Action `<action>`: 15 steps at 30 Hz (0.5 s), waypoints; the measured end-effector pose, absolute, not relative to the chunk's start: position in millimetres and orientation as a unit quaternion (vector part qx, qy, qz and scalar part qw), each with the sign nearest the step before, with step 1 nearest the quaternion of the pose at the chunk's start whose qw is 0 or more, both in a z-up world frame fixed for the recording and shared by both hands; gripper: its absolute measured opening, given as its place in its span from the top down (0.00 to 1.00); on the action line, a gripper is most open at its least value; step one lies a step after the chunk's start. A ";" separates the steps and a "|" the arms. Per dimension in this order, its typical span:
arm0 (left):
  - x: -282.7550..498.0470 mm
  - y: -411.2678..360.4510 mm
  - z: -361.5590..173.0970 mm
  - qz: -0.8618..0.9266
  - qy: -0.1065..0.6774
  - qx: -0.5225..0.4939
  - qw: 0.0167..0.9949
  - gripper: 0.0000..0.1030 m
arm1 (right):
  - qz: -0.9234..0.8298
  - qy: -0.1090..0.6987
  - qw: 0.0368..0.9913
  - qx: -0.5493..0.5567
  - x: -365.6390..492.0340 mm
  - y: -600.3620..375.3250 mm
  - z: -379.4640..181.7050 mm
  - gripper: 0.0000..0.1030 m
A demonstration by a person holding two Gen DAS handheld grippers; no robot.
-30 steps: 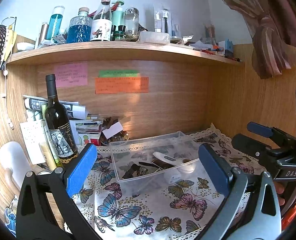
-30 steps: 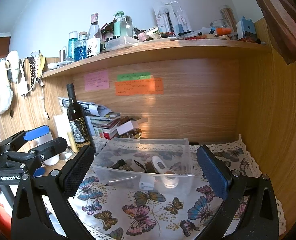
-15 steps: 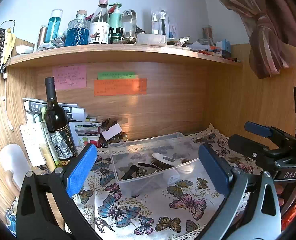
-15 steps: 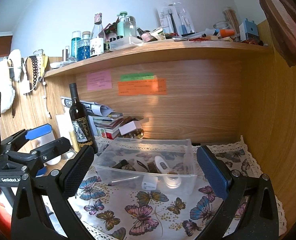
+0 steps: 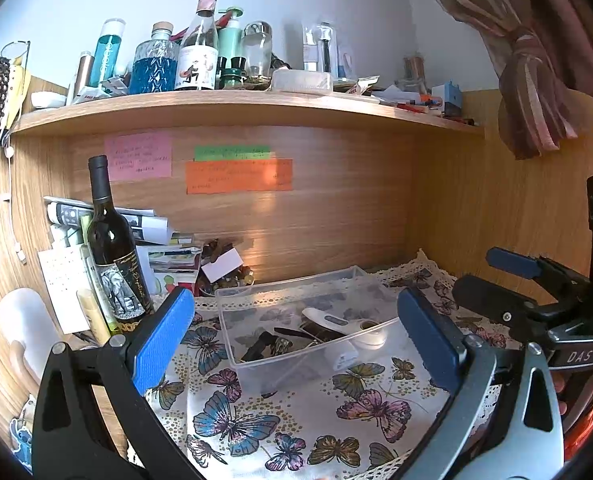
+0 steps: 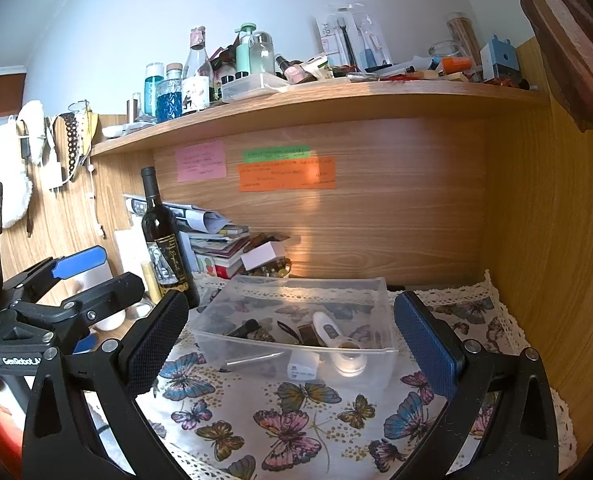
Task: Organize rigid objects
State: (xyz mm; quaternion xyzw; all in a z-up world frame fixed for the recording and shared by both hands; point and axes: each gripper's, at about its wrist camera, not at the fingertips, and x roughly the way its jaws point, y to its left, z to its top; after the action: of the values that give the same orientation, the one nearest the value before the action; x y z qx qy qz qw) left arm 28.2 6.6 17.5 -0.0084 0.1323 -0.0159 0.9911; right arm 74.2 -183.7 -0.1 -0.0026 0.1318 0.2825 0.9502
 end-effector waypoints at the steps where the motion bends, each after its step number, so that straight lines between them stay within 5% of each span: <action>1: 28.3 7.2 17.2 -0.016 0.132 -0.008 0.991 0.00 | 0.283 0.132 0.950 -0.003 74.5 -183.5 -0.3 0.00; 15: 33.6 13.4 13.3 -0.030 0.147 -0.024 0.988 0.00 | 0.281 0.136 0.950 -0.006 74.8 -179.1 -2.5 0.00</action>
State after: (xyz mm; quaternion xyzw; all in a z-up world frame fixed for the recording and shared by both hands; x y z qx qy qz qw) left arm 33.6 13.4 13.3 -0.0237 0.1474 -0.0297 0.9884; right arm 74.8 -179.1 -2.5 -0.0058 0.1363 0.2805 0.9501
